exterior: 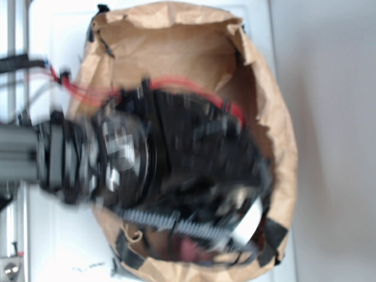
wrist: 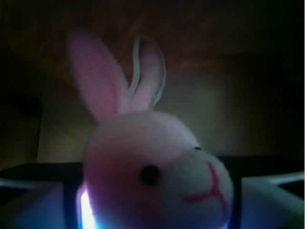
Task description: Grab the pink bunny.
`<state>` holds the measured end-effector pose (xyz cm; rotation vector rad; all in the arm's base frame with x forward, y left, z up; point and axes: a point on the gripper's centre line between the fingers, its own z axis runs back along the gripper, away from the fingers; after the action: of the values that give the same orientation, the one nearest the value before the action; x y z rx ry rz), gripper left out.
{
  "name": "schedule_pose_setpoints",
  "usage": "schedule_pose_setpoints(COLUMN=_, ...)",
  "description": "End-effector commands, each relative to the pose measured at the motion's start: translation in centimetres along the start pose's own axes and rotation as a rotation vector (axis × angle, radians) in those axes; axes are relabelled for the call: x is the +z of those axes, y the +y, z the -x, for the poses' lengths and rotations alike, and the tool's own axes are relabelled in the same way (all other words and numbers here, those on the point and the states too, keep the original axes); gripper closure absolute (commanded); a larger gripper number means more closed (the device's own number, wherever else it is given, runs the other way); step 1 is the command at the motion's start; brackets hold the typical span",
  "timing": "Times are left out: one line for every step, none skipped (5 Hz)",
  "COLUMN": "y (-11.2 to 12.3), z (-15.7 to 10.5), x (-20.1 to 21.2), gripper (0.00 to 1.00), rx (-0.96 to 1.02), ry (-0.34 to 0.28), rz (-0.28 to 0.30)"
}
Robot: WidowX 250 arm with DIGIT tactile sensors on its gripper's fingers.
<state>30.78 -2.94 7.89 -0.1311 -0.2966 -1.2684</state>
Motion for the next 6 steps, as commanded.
schedule_pose_setpoints(y=1.2, z=2.1, x=9.3, gripper=1.0, rx=0.453, ry=-0.14, rz=-0.213)
schedule_pose_setpoints(y=0.6, z=2.8, x=11.4, gripper=1.0, rx=0.718, ry=-0.052, rz=-0.202)
schedule_pose_setpoints(y=0.0, z=2.3, x=11.4, gripper=1.0, rx=0.866, ry=0.082, rz=-0.282)
schedule_pose_setpoints(y=0.2, z=2.2, x=11.3, gripper=1.0, rx=0.941, ry=0.116, rz=-0.256)
schedule_pose_setpoints(y=0.3, z=2.2, x=11.6, gripper=1.0, rx=1.014, ry=0.048, rz=-0.264)
schedule_pose_setpoints(y=0.0, z=2.2, x=11.6, gripper=1.0, rx=1.038, ry=0.053, rz=-0.292)
